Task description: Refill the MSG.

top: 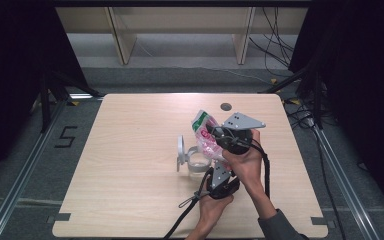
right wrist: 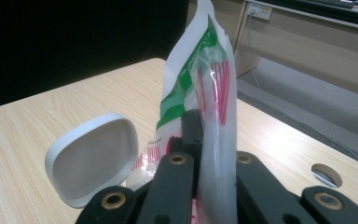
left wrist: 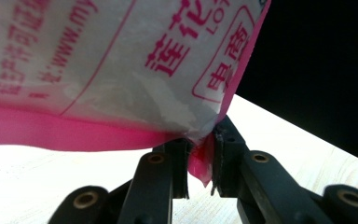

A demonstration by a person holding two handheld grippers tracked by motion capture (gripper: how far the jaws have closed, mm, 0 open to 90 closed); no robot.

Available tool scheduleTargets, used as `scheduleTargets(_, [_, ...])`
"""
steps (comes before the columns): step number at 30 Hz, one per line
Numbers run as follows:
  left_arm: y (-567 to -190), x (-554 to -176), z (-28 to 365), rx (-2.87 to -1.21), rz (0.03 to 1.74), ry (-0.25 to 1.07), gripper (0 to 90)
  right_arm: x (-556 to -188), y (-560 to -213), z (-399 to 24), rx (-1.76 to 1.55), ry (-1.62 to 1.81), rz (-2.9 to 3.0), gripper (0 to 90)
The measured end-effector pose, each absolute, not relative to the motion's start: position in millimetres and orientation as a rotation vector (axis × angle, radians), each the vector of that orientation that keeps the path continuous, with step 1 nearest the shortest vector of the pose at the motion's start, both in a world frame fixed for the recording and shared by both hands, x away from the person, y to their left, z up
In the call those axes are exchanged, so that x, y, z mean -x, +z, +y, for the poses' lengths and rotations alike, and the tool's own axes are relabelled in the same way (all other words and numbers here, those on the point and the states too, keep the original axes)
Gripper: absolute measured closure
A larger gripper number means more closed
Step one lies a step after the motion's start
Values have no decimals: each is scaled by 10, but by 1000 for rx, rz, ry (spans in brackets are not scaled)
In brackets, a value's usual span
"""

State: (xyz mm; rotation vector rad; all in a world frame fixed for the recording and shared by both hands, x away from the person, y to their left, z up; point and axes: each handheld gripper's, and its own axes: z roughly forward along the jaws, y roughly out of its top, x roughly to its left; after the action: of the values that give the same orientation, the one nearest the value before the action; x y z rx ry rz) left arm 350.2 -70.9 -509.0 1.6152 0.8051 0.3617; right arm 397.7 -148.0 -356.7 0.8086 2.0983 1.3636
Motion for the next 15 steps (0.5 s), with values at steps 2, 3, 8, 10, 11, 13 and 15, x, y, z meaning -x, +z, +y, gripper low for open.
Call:
scheduleTargets(2, [-5091, -3502, -710, -1613, 805, 362, 783, -3963, -3574, -1455, -825, 1372, 2092, 900])
scheduleTargets(3, [-5088, -3501, -707, -1614, 804, 359, 783, -3954, -3576, -1445, -849, 1381, 2101, 900])
scheduleTargets(8, [-5088, -3504, -709, -1608, 803, 360, 784, -3954, -3566, -1429, -806, 1357, 2109, 900])
scheduleTargets(10, [-5088, -3505, -710, -1607, 800, 359, 783, -3958, -3576, -1409, -808, 1361, 2103, 900])
scheduleTargets(11, [-5087, -3506, -711, -1601, 801, 355, 784, -3958, -3574, -1404, -802, 1358, 2110, 900])
scheduleTargets(13, [-5086, -3507, -709, -1602, 801, 353, 784, -3955, -3566, -1398, -786, 1348, 2124, 900])
scheduleTargets(15, [-5085, -3508, -709, -1599, 800, 349, 784, -3962, -3570, -1389, -777, 1346, 2121, 900])
